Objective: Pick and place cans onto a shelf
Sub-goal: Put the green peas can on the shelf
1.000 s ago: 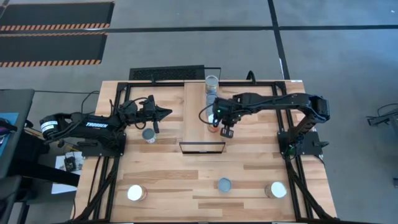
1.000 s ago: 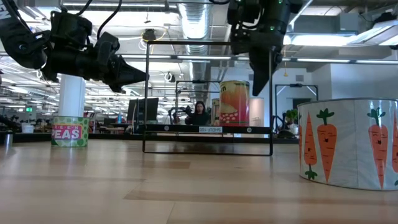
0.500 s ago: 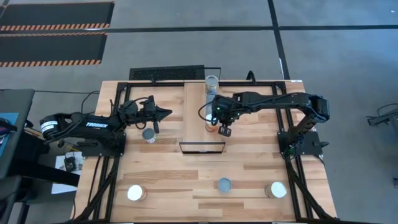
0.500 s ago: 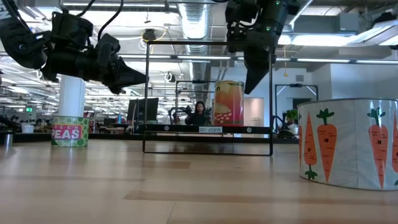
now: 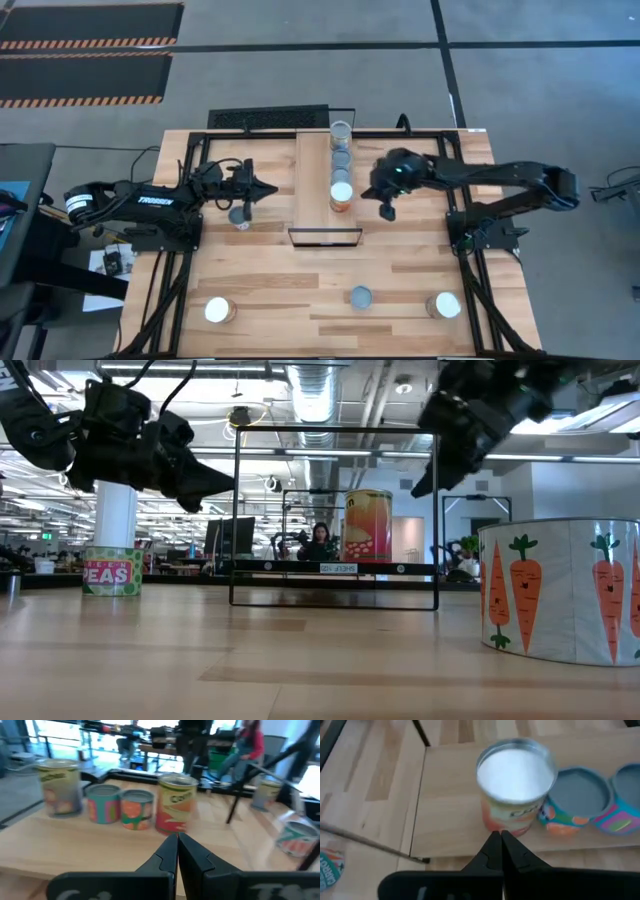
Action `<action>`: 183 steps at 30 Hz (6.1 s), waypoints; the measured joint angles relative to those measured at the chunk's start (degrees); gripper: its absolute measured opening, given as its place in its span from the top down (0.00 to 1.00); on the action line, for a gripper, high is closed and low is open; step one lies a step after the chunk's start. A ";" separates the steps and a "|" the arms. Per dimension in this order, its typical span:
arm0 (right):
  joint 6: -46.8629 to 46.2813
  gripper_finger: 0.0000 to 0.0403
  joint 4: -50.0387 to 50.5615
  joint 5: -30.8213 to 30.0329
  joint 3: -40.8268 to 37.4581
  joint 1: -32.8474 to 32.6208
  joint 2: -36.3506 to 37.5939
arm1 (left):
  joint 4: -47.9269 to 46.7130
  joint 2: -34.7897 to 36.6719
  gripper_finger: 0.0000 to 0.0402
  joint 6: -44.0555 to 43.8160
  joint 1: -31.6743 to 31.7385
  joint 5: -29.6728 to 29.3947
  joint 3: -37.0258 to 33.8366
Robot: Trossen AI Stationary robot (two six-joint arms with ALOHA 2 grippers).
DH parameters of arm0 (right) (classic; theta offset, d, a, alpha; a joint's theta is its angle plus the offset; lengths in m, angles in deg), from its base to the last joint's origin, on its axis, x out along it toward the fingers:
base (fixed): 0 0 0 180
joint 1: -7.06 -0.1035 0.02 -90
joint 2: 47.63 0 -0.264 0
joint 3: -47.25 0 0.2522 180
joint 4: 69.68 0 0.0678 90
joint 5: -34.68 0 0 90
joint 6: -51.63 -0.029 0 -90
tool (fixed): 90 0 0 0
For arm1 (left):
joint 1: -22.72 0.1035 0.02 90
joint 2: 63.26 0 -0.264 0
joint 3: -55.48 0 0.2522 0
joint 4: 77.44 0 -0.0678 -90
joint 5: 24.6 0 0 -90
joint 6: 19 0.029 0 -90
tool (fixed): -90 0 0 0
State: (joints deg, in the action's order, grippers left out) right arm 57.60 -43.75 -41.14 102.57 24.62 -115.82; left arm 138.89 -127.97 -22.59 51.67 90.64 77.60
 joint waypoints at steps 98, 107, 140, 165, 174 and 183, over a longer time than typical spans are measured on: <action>-1.43 0.98 -57.07 -26.19 -41.31 -11.01 17.63 | -98.39 -2.07 0.98 -31.15 -41.05 -44.17 27.83; -1.45 0.98 -58.19 -26.30 -41.22 -11.01 17.63 | -90.18 8.56 1.00 -9.21 -27.30 -40.46 28.72; -1.62 0.98 -55.81 -26.67 -40.11 -9.44 17.59 | -77.75 -36.97 1.00 25.32 -0.16 -16.80 68.62; -2.07 0.98 -56.37 -26.41 -40.02 -9.66 17.61 | -78.30 -40.44 1.00 24.28 -0.13 -14.98 69.92; -2.05 0.98 -56.36 -26.41 -40.02 -9.66 17.61 | -78.83 -40.37 1.00 23.89 -0.13 -14.40 69.92; -2.07 0.98 -56.36 -26.41 -40.02 -9.66 17.61 | -78.67 -40.30 1.00 23.30 -0.44 -13.91 69.92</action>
State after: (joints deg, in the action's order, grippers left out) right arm 55.53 -100.11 -67.55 62.55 14.96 -98.21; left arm 60.22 -168.27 0.71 51.24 76.73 147.52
